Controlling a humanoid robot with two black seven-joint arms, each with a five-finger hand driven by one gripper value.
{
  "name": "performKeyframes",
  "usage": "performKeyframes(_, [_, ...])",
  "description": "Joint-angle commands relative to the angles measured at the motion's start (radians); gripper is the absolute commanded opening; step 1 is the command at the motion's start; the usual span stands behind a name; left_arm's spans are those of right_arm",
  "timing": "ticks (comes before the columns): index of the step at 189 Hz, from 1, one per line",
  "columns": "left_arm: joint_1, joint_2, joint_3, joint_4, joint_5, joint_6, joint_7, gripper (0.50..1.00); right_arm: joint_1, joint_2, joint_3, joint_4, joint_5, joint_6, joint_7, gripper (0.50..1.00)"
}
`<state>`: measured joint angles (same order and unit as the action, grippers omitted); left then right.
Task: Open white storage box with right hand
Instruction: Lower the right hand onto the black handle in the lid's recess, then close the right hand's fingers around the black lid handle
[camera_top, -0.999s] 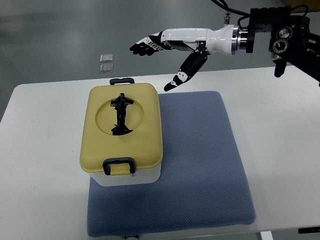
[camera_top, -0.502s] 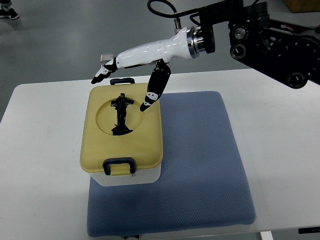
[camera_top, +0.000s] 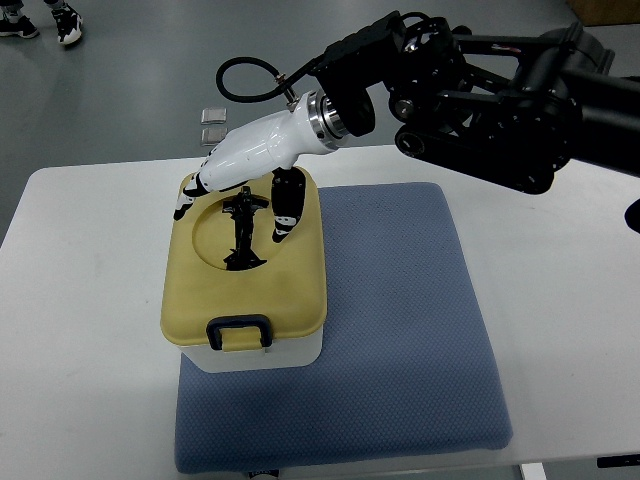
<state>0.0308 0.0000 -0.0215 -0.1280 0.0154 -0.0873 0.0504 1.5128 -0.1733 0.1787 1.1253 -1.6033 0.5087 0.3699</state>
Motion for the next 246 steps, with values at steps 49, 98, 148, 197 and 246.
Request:
performKeyframes(49, [0.0, 0.0, 0.0, -0.001, 0.0, 0.0, 0.0, 1.0, 0.004, 0.031, -0.044, -0.035, -0.032, -0.072, -0.005, 0.919])
performKeyframes(98, [0.0, 0.0, 0.0, -0.001, 0.0, 0.0, 0.0, 1.0, 0.006, 0.038, -0.061, -0.041, -0.033, -0.091, -0.005, 0.86])
performKeyframes(148, [0.0, 0.0, 0.0, 0.001, 0.0, 0.001, 0.0, 1.0, 0.004, 0.038, -0.061, -0.039, -0.04, -0.09, -0.003, 0.758])
performKeyframes(197, [0.0, 0.0, 0.0, 0.001, 0.0, 0.0, 0.0, 1.0, 0.0, 0.04, -0.062, -0.039, -0.041, -0.088, -0.002, 0.68])
performKeyframes(246, [0.0, 0.0, 0.0, 0.001, 0.0, 0.0, 0.0, 1.0, 0.0, 0.04, -0.065, -0.039, -0.043, -0.088, 0.018, 0.543])
